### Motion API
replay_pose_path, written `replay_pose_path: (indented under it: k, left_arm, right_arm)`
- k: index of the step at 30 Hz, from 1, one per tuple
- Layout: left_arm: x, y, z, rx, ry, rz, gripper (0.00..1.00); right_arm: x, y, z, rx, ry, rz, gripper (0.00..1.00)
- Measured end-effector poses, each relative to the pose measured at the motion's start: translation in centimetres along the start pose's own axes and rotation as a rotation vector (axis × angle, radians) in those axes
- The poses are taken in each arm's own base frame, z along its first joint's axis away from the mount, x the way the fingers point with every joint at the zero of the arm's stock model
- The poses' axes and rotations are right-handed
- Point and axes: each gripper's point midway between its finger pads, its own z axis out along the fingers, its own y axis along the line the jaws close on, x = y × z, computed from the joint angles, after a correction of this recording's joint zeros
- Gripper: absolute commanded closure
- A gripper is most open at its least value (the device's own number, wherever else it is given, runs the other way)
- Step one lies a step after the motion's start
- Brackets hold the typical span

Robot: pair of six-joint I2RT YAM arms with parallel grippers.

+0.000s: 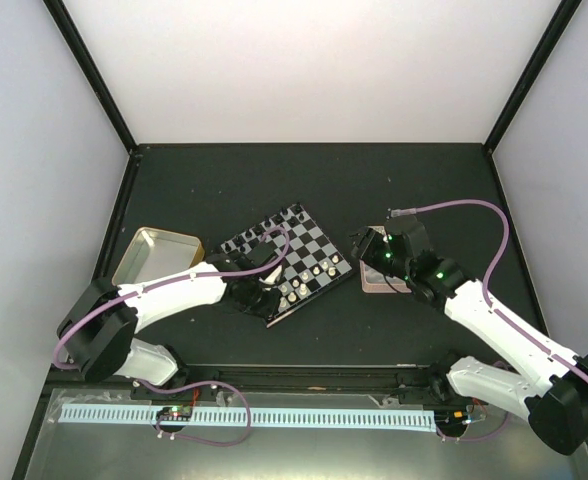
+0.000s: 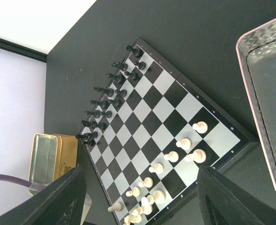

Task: Set up the chess pieces on the board
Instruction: Place the chess piece on the chessboard, then pick up the chess piece from the storage box.

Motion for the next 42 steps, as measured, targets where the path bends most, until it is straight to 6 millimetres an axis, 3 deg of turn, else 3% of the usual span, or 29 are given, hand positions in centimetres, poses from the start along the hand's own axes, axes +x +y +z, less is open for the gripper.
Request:
replay_pose_path:
  k: [5, 15, 19, 22, 28, 34, 36, 42]
  left_arm:
    - [0.0, 0.0, 0.0, 0.000, 0.001, 0.000, 0.74]
    - [-0.1, 0.1, -0.3, 0.002, -0.008, -0.003, 0.63]
    - [-0.4, -0.1, -1.6, 0.009, -0.049, 0.004, 0.58]
    - [-1.4, -0.6, -3.9, 0.030, -0.131, 0.014, 0.57]
    - [-4.3, -1.5, -10.1, 0.089, -0.405, 0.022, 0.52]
    - [-6.5, -1.6, -16.1, 0.155, -0.715, 0.011, 0.45]
    - [-6.5, -1.4, -17.3, 0.176, -0.786, 0.005, 0.44]
    - [-6.9, -1.4, -18.4, 0.202, -0.860, -0.010, 0.44]
  right_arm:
    - [0.0, 0.0, 0.0, 0.000, 0.000, 0.000, 0.34]
    - [0.0, -0.1, 0.0, 0.005, 0.000, -0.001, 0.34]
    - [-0.3, -0.7, -0.2, 0.027, -0.012, -0.025, 0.34]
    - [-1.4, -1.8, -0.4, 0.064, -0.040, -0.047, 0.36]
    - [-4.3, -7.0, 0.3, 0.234, -0.081, -0.067, 0.49]
    - [-4.3, -13.1, 3.0, 0.467, -0.008, -0.127, 0.62]
    - [-4.3, -15.2, 4.1, 0.551, 0.024, -0.149, 0.62]
    - [-5.7, -18.7, 6.5, 0.668, 0.084, -0.161, 0.62]
